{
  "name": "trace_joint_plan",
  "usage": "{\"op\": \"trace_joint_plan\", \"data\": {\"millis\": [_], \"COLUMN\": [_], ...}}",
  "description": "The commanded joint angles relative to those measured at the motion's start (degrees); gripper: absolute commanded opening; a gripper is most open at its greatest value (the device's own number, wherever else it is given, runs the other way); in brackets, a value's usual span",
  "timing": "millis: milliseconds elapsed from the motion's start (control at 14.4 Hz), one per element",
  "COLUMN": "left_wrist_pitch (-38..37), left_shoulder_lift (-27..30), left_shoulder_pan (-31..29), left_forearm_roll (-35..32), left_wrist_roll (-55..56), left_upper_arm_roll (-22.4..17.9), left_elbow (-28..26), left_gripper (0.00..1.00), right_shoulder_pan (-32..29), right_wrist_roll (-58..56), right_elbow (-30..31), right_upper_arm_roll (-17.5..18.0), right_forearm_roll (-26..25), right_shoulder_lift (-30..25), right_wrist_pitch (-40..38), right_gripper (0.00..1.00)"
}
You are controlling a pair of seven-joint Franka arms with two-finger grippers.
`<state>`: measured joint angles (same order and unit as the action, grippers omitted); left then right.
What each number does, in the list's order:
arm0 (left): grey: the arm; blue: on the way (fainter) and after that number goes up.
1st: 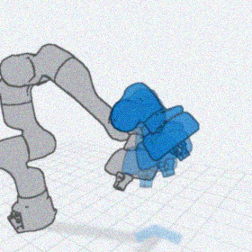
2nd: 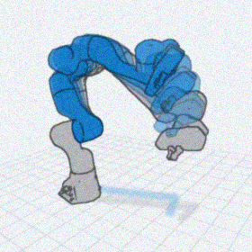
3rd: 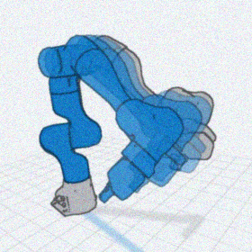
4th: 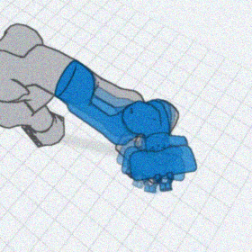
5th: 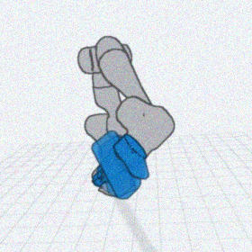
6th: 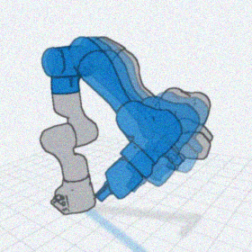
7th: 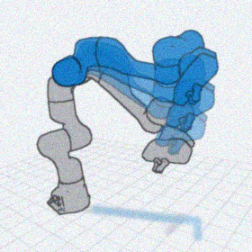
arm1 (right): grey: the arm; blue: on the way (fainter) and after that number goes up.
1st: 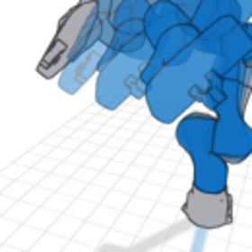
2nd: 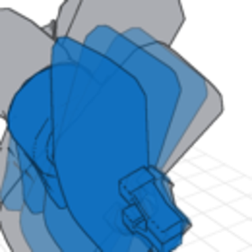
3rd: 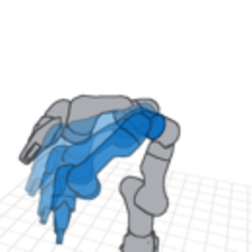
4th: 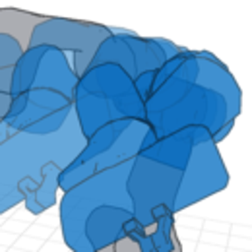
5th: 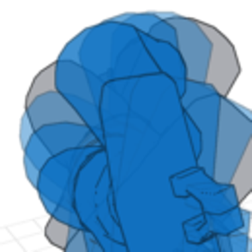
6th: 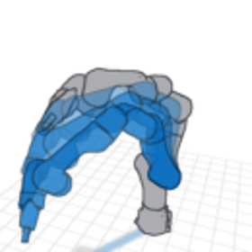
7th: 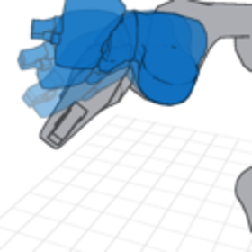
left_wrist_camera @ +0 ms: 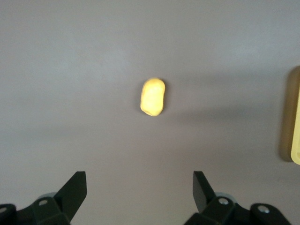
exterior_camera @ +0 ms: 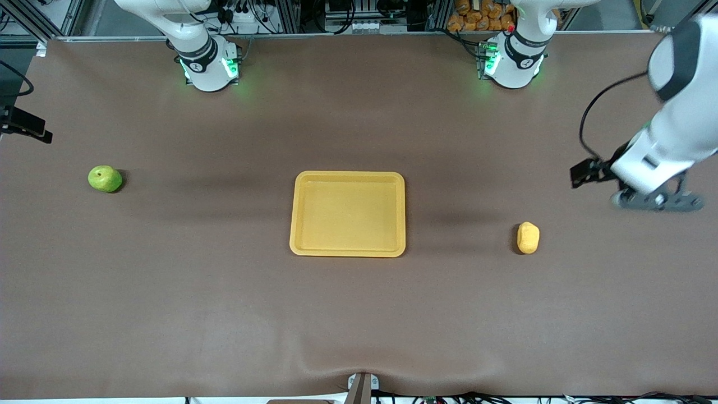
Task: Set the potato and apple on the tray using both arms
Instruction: 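Reach the left gripper down toward the yellow potato, then grasp the potato with the left gripper while the right gripper reaches the apple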
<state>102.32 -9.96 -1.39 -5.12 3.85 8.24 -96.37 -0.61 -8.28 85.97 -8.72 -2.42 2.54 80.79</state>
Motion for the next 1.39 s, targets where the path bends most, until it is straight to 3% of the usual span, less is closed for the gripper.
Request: {"op": "trace_joint_plan", "data": {"millis": [0, 208, 347, 555, 1109, 1318], "left_wrist_pitch": [-0.89, -1.5, 2.25, 12.08, 39.76, 48.4], "left_shoulder_lift": [-7.51, -11.2, -11.66, -10.52, -9.19, -11.29], "left_shoulder_pan": [1.56, 2.17, 2.35, 2.0, -1.15, -2.13], "left_forearm_roll": [-1.04, -1.04, -1.12, -1.21, -4.72, -5.34], "left_wrist_roll": [2.74, 5.79, 6.96, 6.96, 5.99, 5.9], "left_upper_arm_roll": [0.37, 0.37, 0.37, 0.46, 0.46, 0.46], "left_elbow": [3.82, 2.86, 0.41, -6.7, -23.4, -26.06], "left_gripper": [1.0, 1.0, 1.0, 1.0, 1.0, 1.0], "right_shoulder_pan": [-1.41, -1.32, -2.2, -3.86, -9.59, -10.37], "right_wrist_roll": [-0.59, -0.68, -0.59, -1.2, -2.53, -2.35], "right_elbow": [-1.68, -1.68, -1.68, -1.68, -0.72, 0.16], "right_upper_arm_roll": [0.9, 0.99, 0.9, 0.64, 0.64, 0.55], "right_forearm_roll": [0.75, 0.14, -0.04, -0.13, -0.56, -1.7], "right_shoulder_lift": [2.91, 5.28, 7.12, 11.34, 15.21, 16.44], "right_wrist_pitch": [-0.29, -0.38, -0.2, -0.2, -0.11, 0.85], "right_gripper": [1.0, 1.0, 1.0, 1.0, 1.0, 1.0]}}
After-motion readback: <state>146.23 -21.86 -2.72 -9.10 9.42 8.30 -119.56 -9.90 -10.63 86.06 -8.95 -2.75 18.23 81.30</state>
